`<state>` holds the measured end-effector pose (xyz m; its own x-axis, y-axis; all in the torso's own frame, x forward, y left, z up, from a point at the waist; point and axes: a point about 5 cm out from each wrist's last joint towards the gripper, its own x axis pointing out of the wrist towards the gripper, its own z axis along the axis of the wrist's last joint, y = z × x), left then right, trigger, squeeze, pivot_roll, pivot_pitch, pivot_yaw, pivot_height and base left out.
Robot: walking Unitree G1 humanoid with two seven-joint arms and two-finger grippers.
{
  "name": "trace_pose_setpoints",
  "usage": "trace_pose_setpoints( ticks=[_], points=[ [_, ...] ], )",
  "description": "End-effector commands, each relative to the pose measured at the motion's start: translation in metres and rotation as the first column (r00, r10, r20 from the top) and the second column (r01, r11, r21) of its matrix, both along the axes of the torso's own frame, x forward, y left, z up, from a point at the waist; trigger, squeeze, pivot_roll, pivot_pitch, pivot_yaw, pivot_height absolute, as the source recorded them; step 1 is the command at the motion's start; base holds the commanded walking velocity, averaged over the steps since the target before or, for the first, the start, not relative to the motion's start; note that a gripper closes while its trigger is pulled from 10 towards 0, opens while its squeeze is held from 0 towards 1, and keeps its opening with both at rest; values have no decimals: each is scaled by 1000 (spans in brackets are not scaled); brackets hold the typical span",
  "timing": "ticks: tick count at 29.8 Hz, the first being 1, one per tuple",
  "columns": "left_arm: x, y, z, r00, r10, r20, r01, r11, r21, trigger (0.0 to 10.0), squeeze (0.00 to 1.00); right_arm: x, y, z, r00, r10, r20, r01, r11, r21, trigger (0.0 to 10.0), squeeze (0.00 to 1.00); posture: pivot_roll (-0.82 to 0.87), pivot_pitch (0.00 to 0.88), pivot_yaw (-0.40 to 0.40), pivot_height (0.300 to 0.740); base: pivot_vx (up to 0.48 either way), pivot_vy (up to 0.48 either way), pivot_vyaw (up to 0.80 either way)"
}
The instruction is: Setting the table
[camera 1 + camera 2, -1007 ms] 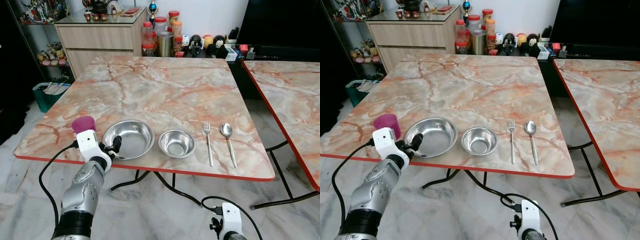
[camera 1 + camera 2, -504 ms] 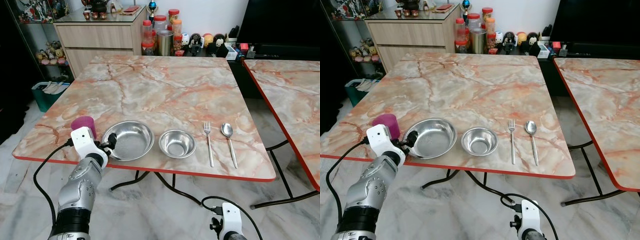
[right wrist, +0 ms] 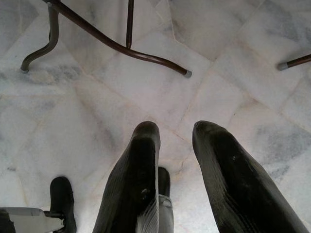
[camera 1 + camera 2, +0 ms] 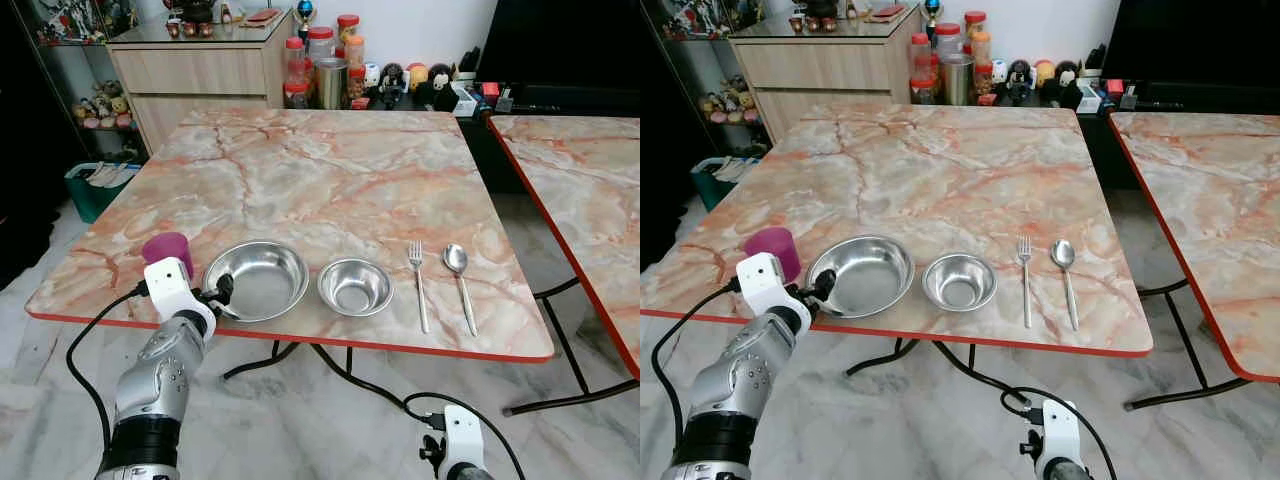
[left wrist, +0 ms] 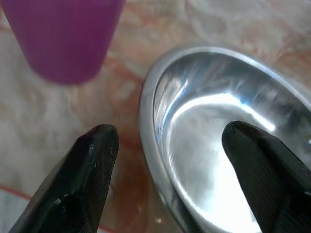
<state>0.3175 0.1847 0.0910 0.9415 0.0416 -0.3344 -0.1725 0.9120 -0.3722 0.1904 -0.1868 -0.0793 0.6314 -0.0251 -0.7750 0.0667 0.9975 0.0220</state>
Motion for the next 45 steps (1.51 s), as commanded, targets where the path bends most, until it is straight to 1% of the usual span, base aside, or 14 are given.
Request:
trace_pose_setpoints(
  ticks=[1,4,9,10,11,12,18,24,38,45],
  points=[
    [2,-1,-2,1000,10,-24,-10,1000,13,10000,0,3,1,1,1000,1,9,-1,1000,3,10000,0,15,0,19,740,0,0,0],
    [3,-2,-7,998,22,-56,-21,1000,18,10000,0,3,2,1,1000,0,10,0,1000,6,10000,0,14,0,20,740,0,0,0],
    [3,0,-9,996,58,-69,-57,998,11,10000,0,1,2,0,1000,-1,6,1,1000,6,10000,0,10,0,21,740,0,0,0],
    [3,0,-9,996,59,-68,-58,998,8,9765,0,0,1,0,1000,-1,5,1,1000,5,10000,0,10,0,21,740,0,0,0],
    [3,0,-9,996,58,-66,-57,998,5,4353,0,0,1,0,1000,-1,4,1,1000,5,10000,0,10,0,21,740,0,0,0],
    [3,-1,-9,996,59,-66,-59,998,-3,0,0,0,1,0,1000,-1,4,1,1000,4,10000,0,9,0,20,740,0,0,0],
    [5,0,-8,996,64,-63,-65,998,-11,0,0,0,0,0,1000,-2,4,2,1000,3,10000,0,9,0,20,740,0,0,0],
    [6,1,-7,996,64,-64,-66,997,-44,0,0,3,2,1,1000,2,8,-2,1000,6,10000,0,15,0,17,740,0,0,0],
    [7,4,-5,994,76,-76,-82,993,-86,0,0,3,3,1,1000,7,3,-7,1000,8,10000,0,18,0,18,740,0,0,0],
    [6,5,-6,994,79,-82,-87,992,-94,0,0,4,3,2,1000,9,4,-9,1000,9,10000,0,23,0,15,740,0,0,0]
  ],
)
